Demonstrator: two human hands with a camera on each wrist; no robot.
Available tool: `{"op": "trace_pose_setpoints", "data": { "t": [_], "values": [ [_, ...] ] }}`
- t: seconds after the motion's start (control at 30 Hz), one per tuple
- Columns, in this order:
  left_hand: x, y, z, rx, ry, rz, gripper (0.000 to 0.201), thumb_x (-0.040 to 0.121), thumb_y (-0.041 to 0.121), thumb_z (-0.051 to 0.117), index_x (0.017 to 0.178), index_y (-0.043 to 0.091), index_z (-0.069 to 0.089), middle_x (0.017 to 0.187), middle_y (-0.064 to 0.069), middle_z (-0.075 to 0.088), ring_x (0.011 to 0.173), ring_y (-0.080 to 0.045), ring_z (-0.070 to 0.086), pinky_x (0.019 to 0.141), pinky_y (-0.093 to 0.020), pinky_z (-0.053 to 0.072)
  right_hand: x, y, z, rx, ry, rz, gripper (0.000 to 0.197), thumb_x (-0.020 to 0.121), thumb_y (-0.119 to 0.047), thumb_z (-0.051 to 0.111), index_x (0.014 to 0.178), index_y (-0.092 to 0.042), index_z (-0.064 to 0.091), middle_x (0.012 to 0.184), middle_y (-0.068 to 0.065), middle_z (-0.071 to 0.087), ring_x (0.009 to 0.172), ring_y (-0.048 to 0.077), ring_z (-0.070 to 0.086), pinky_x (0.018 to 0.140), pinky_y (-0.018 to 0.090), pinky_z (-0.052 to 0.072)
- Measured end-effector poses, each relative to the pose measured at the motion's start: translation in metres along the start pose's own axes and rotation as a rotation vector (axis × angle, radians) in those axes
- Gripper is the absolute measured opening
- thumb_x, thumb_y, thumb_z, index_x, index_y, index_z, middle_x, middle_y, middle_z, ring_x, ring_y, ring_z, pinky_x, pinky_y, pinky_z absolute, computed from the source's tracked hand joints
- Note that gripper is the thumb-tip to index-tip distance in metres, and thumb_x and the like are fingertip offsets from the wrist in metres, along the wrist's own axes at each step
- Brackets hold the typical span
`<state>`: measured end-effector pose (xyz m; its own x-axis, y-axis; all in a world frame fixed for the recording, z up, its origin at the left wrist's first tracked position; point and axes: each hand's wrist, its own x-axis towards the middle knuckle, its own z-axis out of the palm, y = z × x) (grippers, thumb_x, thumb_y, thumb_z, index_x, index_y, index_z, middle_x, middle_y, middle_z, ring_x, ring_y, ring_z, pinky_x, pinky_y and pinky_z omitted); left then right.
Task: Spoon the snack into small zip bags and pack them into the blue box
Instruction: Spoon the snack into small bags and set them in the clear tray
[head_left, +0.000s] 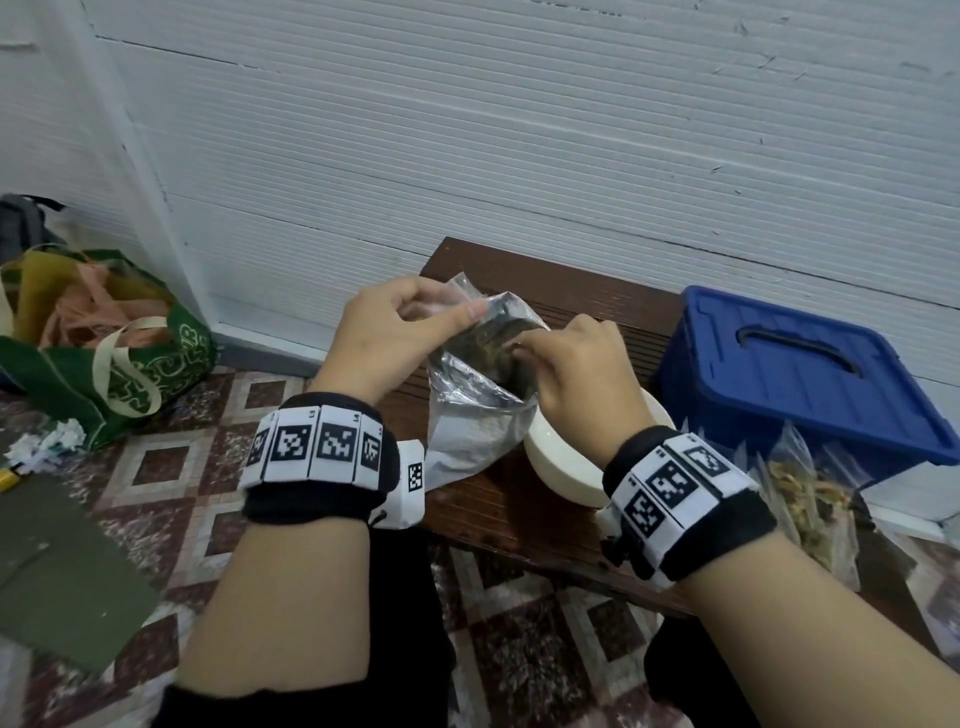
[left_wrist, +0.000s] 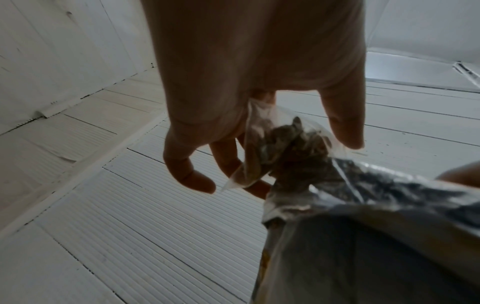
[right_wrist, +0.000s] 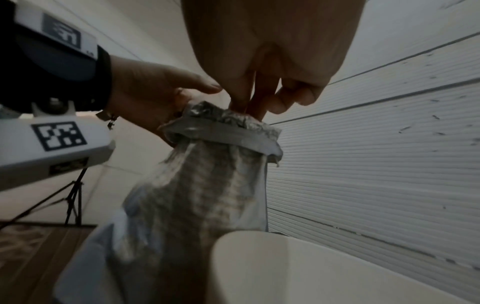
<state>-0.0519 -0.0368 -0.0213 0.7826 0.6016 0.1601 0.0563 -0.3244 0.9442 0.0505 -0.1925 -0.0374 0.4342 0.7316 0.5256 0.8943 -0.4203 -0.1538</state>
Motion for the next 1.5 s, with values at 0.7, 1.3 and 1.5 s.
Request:
{"op": "trace_pose_setpoints", "data": {
  "t": [0.7,1.3,1.5],
  "values": [
    [0.000,0.000,-0.002,-0.004,0.081,0.023,0.021,0.077,0.049,0.073,0.088,0.030,0.070,0.091,0.008,0.071,0.088,-0.007,0.065,0.076,-0.022,0.049,0.016,0.019,-0.021,0.589,0.321,0.840,0.026,0.096,-0.012,0.045,0.091,-0.008,0.071,0.068,-0.010,0.062,0.053,-0.005,0.052,0.053,0.007,0.039],
    [-0.001,0.000,-0.011,0.171,-0.039,0.048,0.057,0.055,0.057,0.078,0.105,0.028,0.074,0.095,0.015,0.071,0.091,0.009,0.062,0.075,-0.003,0.041,0.044,0.033,-0.064,0.603,0.414,0.858,0.029,0.091,-0.002,0.043,0.091,-0.002,0.072,0.066,-0.014,0.056,0.050,-0.030,0.040,0.049,-0.004,0.032],
    [0.002,-0.001,-0.006,0.247,-0.056,0.052,0.056,0.054,0.064,0.082,0.103,0.037,0.073,0.094,0.018,0.071,0.101,-0.003,0.062,0.101,-0.034,0.046,0.052,0.030,-0.065,0.601,0.401,0.833,0.031,0.086,0.002,0.043,0.089,-0.002,0.073,0.077,-0.011,0.062,0.054,-0.028,0.043,0.049,-0.003,0.033]
  ]
}}
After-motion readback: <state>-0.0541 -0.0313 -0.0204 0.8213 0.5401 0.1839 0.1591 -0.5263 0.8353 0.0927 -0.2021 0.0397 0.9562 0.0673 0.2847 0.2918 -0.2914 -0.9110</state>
